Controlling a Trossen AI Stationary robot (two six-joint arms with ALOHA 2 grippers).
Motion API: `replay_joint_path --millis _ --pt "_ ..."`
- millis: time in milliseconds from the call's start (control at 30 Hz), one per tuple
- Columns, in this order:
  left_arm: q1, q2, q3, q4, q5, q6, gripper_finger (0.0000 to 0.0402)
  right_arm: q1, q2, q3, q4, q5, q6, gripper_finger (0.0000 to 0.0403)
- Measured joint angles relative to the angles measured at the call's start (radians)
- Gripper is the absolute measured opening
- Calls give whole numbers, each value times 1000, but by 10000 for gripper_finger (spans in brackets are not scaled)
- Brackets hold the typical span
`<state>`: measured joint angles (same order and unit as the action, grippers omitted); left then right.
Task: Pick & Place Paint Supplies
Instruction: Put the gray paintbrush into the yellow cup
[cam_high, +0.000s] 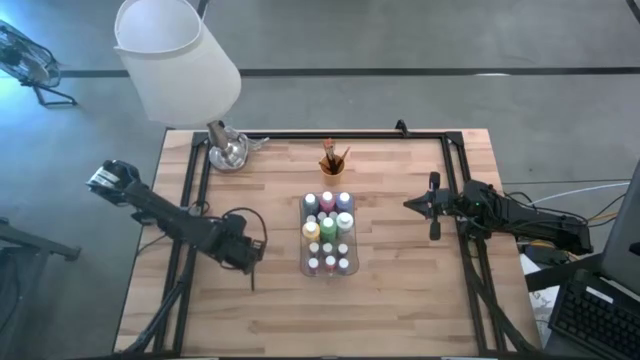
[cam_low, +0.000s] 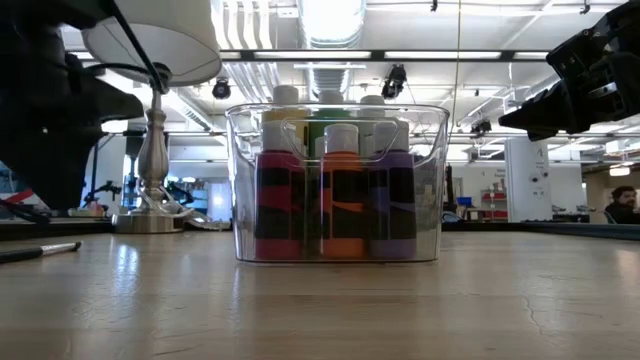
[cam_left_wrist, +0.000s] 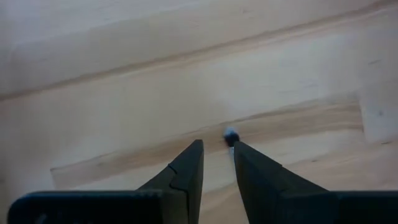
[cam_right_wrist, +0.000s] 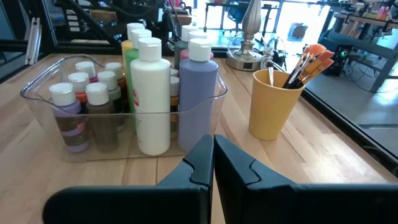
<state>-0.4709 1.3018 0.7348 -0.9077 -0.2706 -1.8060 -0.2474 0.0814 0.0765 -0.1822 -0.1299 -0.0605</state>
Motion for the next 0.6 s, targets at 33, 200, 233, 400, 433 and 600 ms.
replay_joint_path --millis 33,200,233,400,433,600 --pt "9 0 -4 7 1 13 95 0 0 0 0 0 0 8" --pt "61 0 -15 36 2 84 112 0 0 0 0 0 0 8" --pt "70 0 -17 41 7 93 117 0 0 0 0 0 0 8" --pt "100 0 -19 77 20 140 139 0 0 0 0 0 0 8" --pt "103 0 -19 82 20 148 143 0 0 0 0 0 0 8" --pt "106 0 -19 92 20 154 151 0 0 0 0 0 0 8"
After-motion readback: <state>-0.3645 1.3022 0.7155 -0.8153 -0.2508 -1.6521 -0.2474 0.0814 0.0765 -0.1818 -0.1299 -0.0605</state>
